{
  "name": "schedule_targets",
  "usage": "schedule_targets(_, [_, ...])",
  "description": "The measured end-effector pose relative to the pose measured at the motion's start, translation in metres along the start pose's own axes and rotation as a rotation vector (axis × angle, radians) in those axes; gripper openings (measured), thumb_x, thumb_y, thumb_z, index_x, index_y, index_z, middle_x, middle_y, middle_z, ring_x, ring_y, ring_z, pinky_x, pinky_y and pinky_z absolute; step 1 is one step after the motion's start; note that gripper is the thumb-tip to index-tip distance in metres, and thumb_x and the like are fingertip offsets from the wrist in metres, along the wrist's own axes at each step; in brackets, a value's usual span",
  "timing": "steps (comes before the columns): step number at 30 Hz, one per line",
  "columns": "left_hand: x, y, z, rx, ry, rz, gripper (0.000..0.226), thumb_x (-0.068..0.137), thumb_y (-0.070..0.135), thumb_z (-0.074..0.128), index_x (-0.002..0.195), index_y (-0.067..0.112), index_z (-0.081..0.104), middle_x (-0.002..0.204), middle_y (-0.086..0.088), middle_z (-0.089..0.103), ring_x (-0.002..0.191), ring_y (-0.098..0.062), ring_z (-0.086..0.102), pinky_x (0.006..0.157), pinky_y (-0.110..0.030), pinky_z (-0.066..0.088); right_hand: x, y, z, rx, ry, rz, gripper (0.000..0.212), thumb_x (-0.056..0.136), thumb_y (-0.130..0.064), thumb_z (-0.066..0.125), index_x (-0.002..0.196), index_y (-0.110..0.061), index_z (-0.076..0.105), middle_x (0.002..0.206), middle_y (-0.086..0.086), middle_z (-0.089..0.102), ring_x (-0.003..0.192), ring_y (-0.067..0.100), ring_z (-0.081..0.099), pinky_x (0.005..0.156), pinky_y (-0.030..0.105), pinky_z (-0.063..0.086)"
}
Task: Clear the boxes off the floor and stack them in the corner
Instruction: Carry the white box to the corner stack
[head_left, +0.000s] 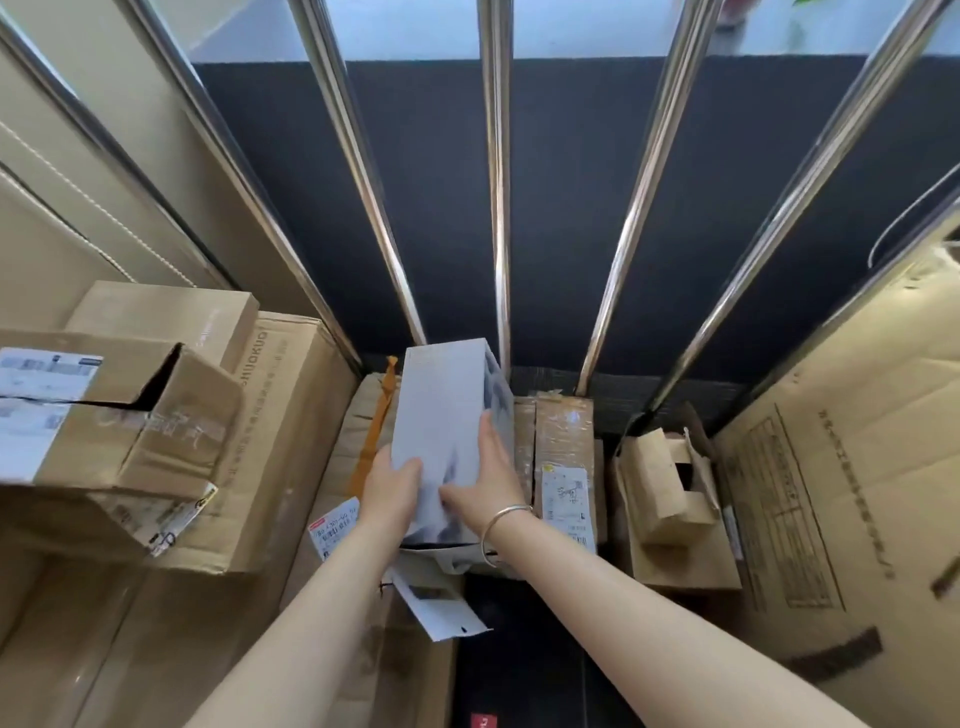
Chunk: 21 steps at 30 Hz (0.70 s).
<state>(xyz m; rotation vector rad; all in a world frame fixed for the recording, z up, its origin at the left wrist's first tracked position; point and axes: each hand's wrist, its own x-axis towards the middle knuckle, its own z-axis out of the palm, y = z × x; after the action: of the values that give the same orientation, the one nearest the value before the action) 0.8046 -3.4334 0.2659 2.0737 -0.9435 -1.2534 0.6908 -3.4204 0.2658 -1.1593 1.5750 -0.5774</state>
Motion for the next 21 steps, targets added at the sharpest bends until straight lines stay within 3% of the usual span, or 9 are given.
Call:
schedule_targets(3, [-0.001,-0.005,-0.001,0.048,0.028,0.042,0.039,0.093,0.015,0.045,0.13,0.01,0.052,0.126,-0.008,0.059,0.109,-0.029,0.053,0.09,-0.033,0.04,0.0,0.001,0.003,0.016,-0.013,0.023,0.095,0.071,-0.032,0.064,0.15,-0.036,0.012,0.153,-0.003,0.03,0.139,0.024,0.035,0.11,0.047,0.037])
schedule_targets(6, [-0.014,0.001,0.0,0.072,0.032,0.058,0.056,0.084,0.033,0.041,0.137,0.017,0.046,0.138,-0.008,0.054,0.121,-0.031,0.051,0.104,-0.046,0.041,-0.015,-0.012,-0.01,0.012,-0.001,0.06,0.085,0.086,-0.029,0.063,0.154,-0.021,0.013,0.158,-0.002,0.022,0.143,0.022,0.026,0.115,0.037,0.028])
schedule_targets(9, [-0.038,0.023,-0.003,0.071,0.003,0.059,0.055,0.097,0.028,0.041,0.15,0.015,0.031,0.153,-0.007,0.037,0.135,-0.028,0.039,0.111,-0.04,0.033,-0.023,-0.021,-0.025,0.045,0.065,0.086,0.078,0.09,-0.029,0.06,0.153,-0.017,0.016,0.156,0.001,0.028,0.14,0.022,0.032,0.109,0.033,0.031])
schedule_targets(12, [-0.063,0.039,-0.01,0.08,-0.044,0.061,0.05,0.103,0.023,0.038,0.15,0.013,0.028,0.15,-0.008,0.038,0.12,-0.021,0.044,0.088,-0.029,0.036,-0.04,-0.035,-0.04,0.106,0.109,0.112,0.078,0.079,-0.04,0.064,0.148,-0.022,0.032,0.143,0.0,0.046,0.127,0.024,0.049,0.104,0.036,0.041])
schedule_targets(14, [-0.079,0.046,-0.016,0.088,-0.083,0.065,0.045,0.103,0.021,0.038,0.147,0.01,0.033,0.145,-0.012,0.043,0.113,-0.025,0.047,0.081,-0.026,0.031,-0.049,-0.037,-0.05,0.15,0.119,0.159,0.063,0.072,-0.045,0.063,0.13,-0.024,0.049,0.125,0.002,0.062,0.103,0.021,0.063,0.088,0.04,0.054])
schedule_targets(15, [-0.087,0.049,-0.021,0.089,-0.086,0.054,0.045,0.103,0.021,0.038,0.146,0.008,0.035,0.145,-0.012,0.043,0.117,-0.027,0.047,0.083,-0.027,0.032,-0.06,-0.042,-0.056,0.163,0.133,0.164,0.043,0.078,-0.037,0.063,0.116,-0.021,0.053,0.11,0.002,0.065,0.089,0.016,0.064,0.074,0.035,0.056])
schedule_targets(17, [-0.098,0.054,-0.032,0.095,-0.092,0.056,0.044,0.101,0.021,0.038,0.143,0.007,0.039,0.145,-0.01,0.044,0.127,-0.028,0.044,0.093,-0.03,0.035,-0.08,-0.052,-0.07,0.167,0.15,0.173,0.01,0.091,-0.021,0.058,0.095,-0.021,0.049,0.084,-0.004,0.056,0.068,0.005,0.053,0.053,0.018,0.044])
schedule_targets(19, [-0.111,0.062,-0.042,0.1,-0.114,0.052,0.042,0.1,0.022,0.038,0.138,0.006,0.045,0.143,-0.007,0.047,0.127,-0.03,0.044,0.095,-0.032,0.035,-0.096,-0.059,-0.081,0.175,0.158,0.157,0.02,0.094,-0.017,0.054,0.077,-0.02,0.044,0.069,-0.007,0.046,0.057,0.004,0.044,0.038,0.01,0.034])
schedule_targets(21, [-0.118,0.066,-0.047,0.069,-0.133,0.042,0.039,0.1,0.023,0.039,0.133,0.007,0.05,0.137,-0.007,0.051,0.119,-0.03,0.048,0.092,-0.034,0.036,-0.109,-0.071,-0.087,0.2,0.151,0.158,0.016,0.095,-0.019,0.054,0.08,-0.014,0.051,0.07,-0.004,0.049,0.054,0.005,0.044,0.031,0.008,0.031])
